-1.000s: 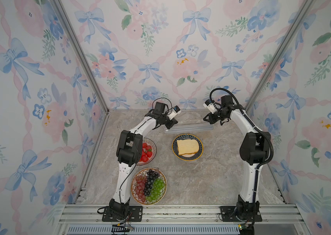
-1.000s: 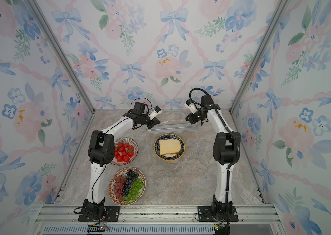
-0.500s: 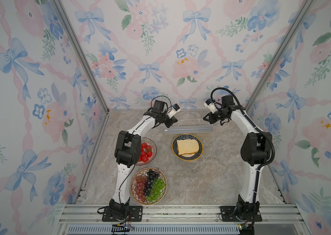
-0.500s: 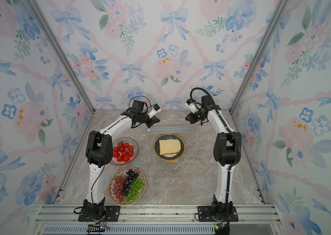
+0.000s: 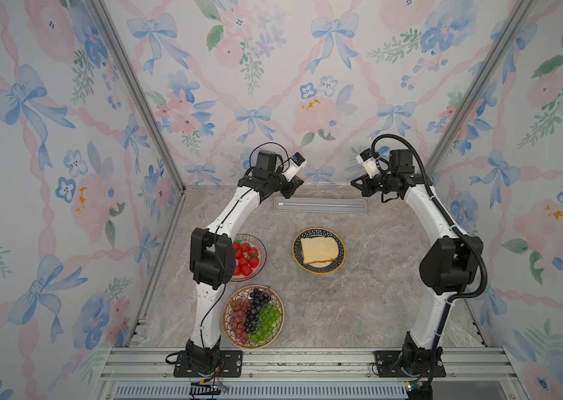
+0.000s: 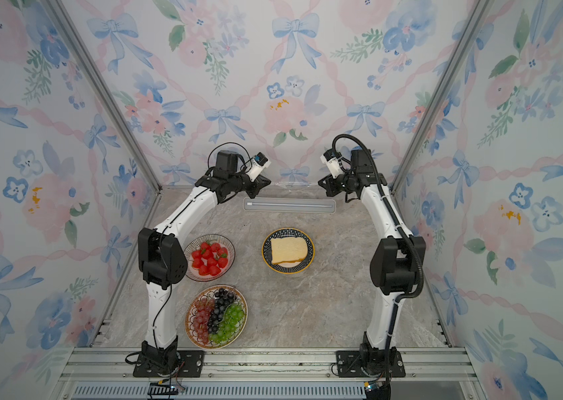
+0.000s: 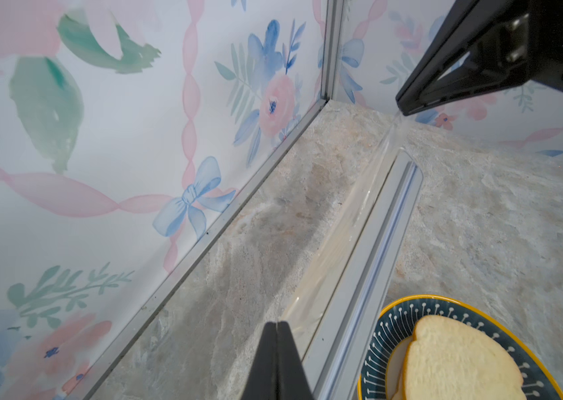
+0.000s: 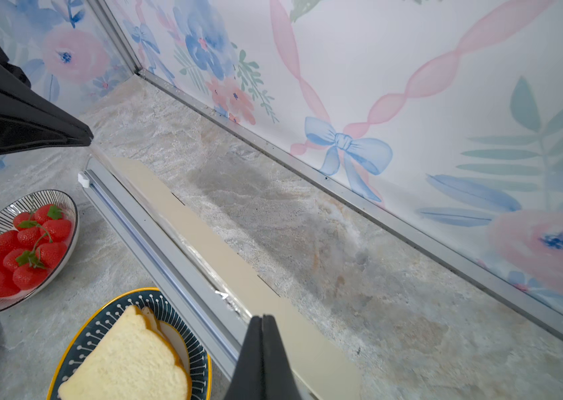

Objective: Wrap the plate with plastic wrap
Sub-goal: Pull the plastic wrap from the plastic wrap cutting box.

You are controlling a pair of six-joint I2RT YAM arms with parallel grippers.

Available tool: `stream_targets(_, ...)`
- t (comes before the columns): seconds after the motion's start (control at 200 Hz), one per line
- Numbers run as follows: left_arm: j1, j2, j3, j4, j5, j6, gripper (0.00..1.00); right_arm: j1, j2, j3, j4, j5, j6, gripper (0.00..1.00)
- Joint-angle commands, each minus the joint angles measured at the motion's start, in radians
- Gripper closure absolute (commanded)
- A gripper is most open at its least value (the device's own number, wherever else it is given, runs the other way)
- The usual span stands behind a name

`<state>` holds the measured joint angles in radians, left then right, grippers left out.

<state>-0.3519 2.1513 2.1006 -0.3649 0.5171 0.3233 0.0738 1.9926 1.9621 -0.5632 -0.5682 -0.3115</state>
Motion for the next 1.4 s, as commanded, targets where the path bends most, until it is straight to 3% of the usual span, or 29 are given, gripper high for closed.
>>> stream_targets(0.0, 0.008, -0.051, 0.073, 0.026, -0.027, -0.041, 1.00, -0.002, -0.048, 0.054, 0.070, 0.030, 0.052, 1.00)
stream_targets(0.25, 0.007, -0.049, 0.134, 0.026, -0.049, -0.067, 1.00, -0.002, -0.063, 0.105, 0.089, 0.046, 0.093, 1.00)
stream_targets(1.39, -0.006, -0.077, 0.131, 0.026, -0.019, -0.075, 1.00, 0.014, -0.090, 0.113, 0.042, 0.045, 0.073, 1.00)
